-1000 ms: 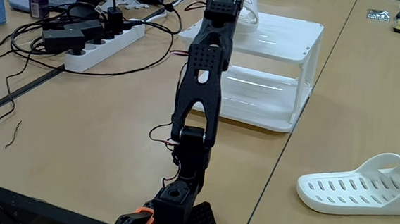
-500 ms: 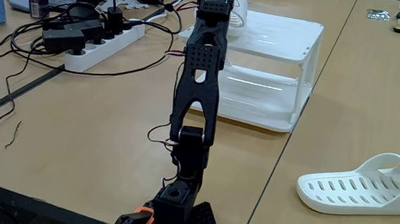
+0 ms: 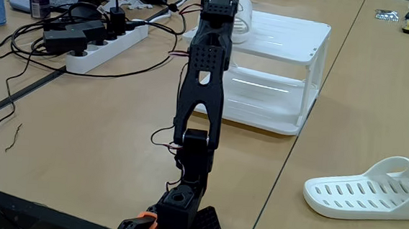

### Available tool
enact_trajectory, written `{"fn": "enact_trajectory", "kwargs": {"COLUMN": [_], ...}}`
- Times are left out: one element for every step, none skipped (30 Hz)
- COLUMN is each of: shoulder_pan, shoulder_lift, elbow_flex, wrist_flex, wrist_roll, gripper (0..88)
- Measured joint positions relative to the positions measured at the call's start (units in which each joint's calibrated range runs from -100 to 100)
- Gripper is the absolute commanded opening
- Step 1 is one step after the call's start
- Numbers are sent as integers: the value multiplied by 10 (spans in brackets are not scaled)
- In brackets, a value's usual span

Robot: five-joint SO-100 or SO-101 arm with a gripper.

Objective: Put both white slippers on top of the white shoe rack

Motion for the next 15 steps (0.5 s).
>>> {"fn": "enact_trajectory", "kwargs": {"shoulder_pan": [1,1,3,6,8,10,13,13,14,14,14,14,15,15,14], "shoulder_lift": [-12,-26,-41,-56,-69,-83,-96,-108,-120,-130,-139,-147,-152,-155,-157], "elbow_flex": [21,41,64,85,105,126,145,161,176,190,201,210,217,219,220], "wrist_flex": [0,0,0,0,0,0,0,0,0,0,0,0,0,0,0], "wrist_roll": [0,0,0,0,0,0,0,0,0,0,0,0,0,0,0], "gripper": [272,272,272,272,272,272,272,272,271,271,271,271,271,271,271]}}
